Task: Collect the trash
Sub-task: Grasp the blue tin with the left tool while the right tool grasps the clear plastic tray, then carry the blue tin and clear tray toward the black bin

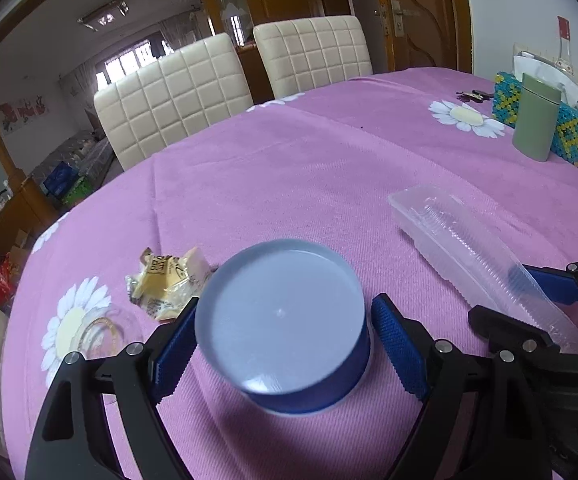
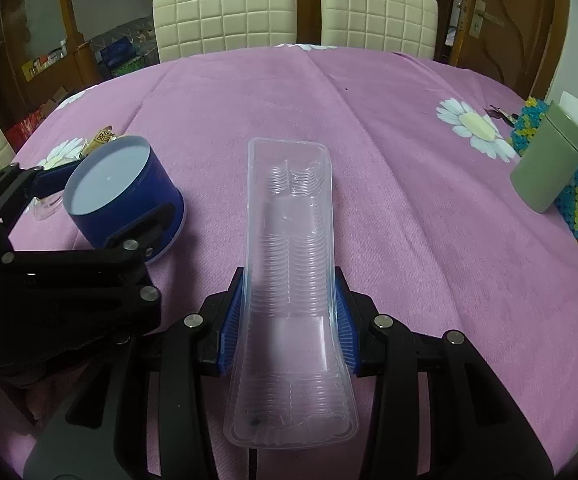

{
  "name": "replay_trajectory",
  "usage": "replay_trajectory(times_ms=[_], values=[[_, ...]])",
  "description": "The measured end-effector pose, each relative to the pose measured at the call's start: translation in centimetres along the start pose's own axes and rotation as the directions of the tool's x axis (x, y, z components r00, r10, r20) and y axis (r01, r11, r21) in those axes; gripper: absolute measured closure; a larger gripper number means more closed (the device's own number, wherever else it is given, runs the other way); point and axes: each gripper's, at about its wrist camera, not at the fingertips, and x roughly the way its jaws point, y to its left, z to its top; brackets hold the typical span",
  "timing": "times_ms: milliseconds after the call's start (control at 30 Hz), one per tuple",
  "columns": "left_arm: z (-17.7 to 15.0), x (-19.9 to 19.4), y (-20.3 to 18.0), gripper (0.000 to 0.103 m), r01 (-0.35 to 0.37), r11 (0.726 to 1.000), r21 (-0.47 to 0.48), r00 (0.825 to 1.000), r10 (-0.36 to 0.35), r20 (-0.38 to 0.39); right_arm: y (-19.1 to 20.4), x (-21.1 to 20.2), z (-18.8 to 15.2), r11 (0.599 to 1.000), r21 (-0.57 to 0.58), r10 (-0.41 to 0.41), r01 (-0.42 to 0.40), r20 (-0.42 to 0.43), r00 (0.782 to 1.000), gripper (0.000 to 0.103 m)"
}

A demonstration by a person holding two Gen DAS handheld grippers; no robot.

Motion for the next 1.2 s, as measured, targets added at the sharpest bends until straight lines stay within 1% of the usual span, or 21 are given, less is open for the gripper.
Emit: replay_trajectory(times_ms=[33, 67, 133, 167, 200, 233, 367, 533, 667, 833, 933, 1033, 1200], values=[[0.1, 0.3, 0.2, 0.021, 0.006, 1.000, -0.013, 1.000, -0.007, -0.010, 0.0, 0.1, 0.1, 1.000, 0.002, 0.004, -0.004, -0.003, 1.000, 0.060], [0.2, 0.5, 0.6, 0.021, 0.028, 0.999, -0.039, 0.999, -0.028, -0.019, 0.0, 0.2, 0.1, 1.000, 0.004, 0.009, -0.009, -0.006, 1.000, 0.060], [0.1, 0.6, 1.3, 0.021, 0.047, 0.995, -0.086, 0.999, -0.049, -0.022, 0.3, 0.3, 0.1, 1.000, 0.000, 0.015, -0.015, -0.008, 1.000, 0.061], [0.0, 0.5, 1.8, 0.025, 0.057, 0.993, -0.107, 0.998, -0.059, -0.019, 0.5, 0.2, 0.1, 1.000, -0.004, 0.019, -0.019, -0.007, 1.000, 0.061], [-0.1, 0.4, 1.9, 0.029, 0.061, 0.992, -0.109, 0.998, -0.063, -0.019, 0.6, 0.2, 0.1, 1.000, -0.008, 0.021, -0.021, -0.006, 1.000, 0.061], [-0.2, 0.2, 1.9, 0.029, 0.057, 0.993, -0.105, 0.998, -0.059, -0.020, 0.9, 0.1, 0.0, 1.000, -0.014, 0.027, -0.027, -0.005, 1.000, 0.060], [-1.1, -0.9, 2.1, 0.029, 0.035, 0.996, -0.087, 0.999, -0.036, -0.017, 2.1, -0.3, -0.2, 0.998, -0.038, 0.042, -0.042, -0.003, 0.999, 0.061], [-2.3, -2.7, 3.2, 0.029, 0.012, 0.997, -0.080, 1.000, -0.013, -0.013, 3.7, -1.2, -0.4, 0.996, -0.071, 0.059, -0.058, 0.006, 0.998, 0.061], [-3.4, -4.9, 4.2, 0.029, -0.032, 0.998, -0.057, 0.999, 0.033, 0.026, 5.6, -2.4, -0.7, 0.991, -0.112, 0.079, -0.076, 0.023, 0.997, 0.061], [-5.0, -7.3, 6.1, 0.029, -0.068, 0.996, -0.059, 0.996, 0.072, 0.057, 8.1, -4.1, -1.0, 0.980, -0.174, 0.108, -0.099, 0.042, 0.993, 0.061], [-6.0, -8.5, 7.6, 0.029, -0.098, 0.993, -0.071, 0.992, 0.103, 0.071, 10.0, -5.0, -1.2, 0.969, -0.221, 0.126, -0.113, 0.049, 0.991, 0.061], [-7.1, -9.6, 9.2, 0.029, -0.119, 0.988, -0.095, 0.990, 0.126, 0.066, 12.1, -5.7, -1.5, 0.955, -0.267, 0.147, -0.128, 0.053, 0.988, 0.060], [-9.0, -11.6, 12.1, 0.029, -0.140, 0.979, -0.149, 0.986, 0.152, 0.070, 15.4, -6.8, -1.8, 0.929, -0.330, 0.193, -0.166, 0.050, 0.980, 0.060]])
